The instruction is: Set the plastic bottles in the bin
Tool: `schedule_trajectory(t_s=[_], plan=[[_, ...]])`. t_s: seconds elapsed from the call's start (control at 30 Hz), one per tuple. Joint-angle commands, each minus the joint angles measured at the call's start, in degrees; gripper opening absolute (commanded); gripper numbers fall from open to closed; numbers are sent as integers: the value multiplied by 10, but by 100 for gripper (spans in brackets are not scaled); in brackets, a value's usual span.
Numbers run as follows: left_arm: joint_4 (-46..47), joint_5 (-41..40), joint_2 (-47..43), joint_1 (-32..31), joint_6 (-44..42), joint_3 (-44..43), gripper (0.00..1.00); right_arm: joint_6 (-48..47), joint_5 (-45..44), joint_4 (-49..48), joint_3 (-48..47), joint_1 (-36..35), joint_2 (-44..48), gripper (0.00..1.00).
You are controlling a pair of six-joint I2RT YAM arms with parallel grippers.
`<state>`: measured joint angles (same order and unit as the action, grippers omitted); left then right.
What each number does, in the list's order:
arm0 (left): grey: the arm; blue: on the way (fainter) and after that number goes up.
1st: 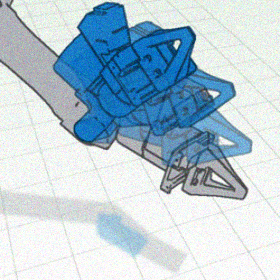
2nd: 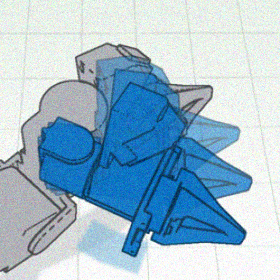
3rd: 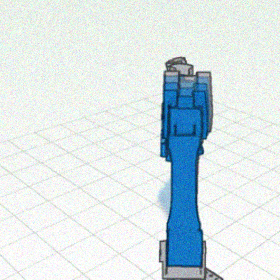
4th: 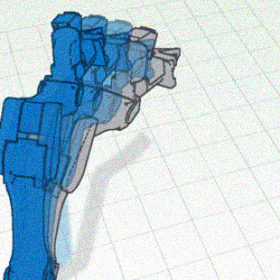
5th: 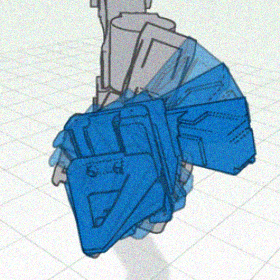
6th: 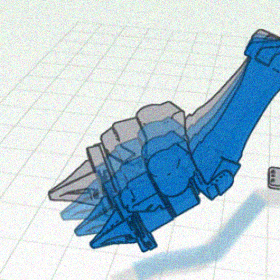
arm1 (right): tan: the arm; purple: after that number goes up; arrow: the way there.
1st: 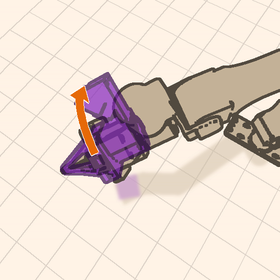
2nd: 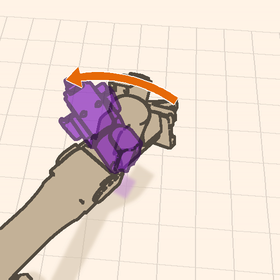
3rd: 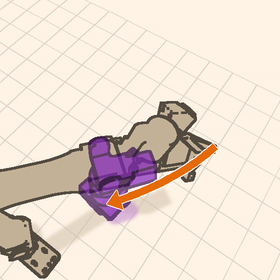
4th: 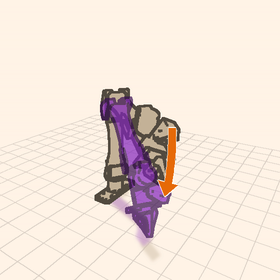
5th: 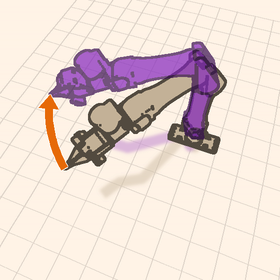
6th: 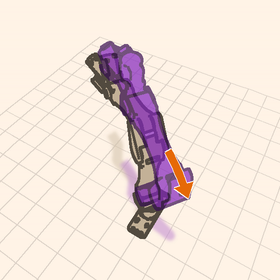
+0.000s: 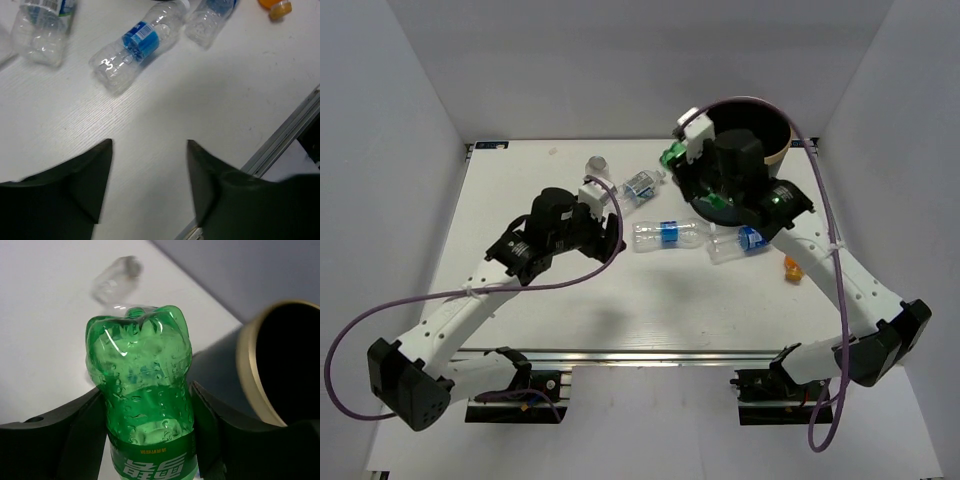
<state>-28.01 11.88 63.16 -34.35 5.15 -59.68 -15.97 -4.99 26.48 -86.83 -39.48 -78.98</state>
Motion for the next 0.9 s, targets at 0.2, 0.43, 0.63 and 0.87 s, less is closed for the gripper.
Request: schedule_trajectory(t_s=[0.2,0.43,0.63,0.87], plan=[[85,80,93,-12,-89,-8,96,113,-195,-113,-41,97,-21,0],[178,85,125,-12,-127,4,99,189,-179,-213,-55,158,-71,0],[211,85,190,-12,-138,-3,99,220,-175,-252,-120,206,-136,0],[216,85,255,-22,-154,-29,99,229,-157,-266,-206,248,-200,0]])
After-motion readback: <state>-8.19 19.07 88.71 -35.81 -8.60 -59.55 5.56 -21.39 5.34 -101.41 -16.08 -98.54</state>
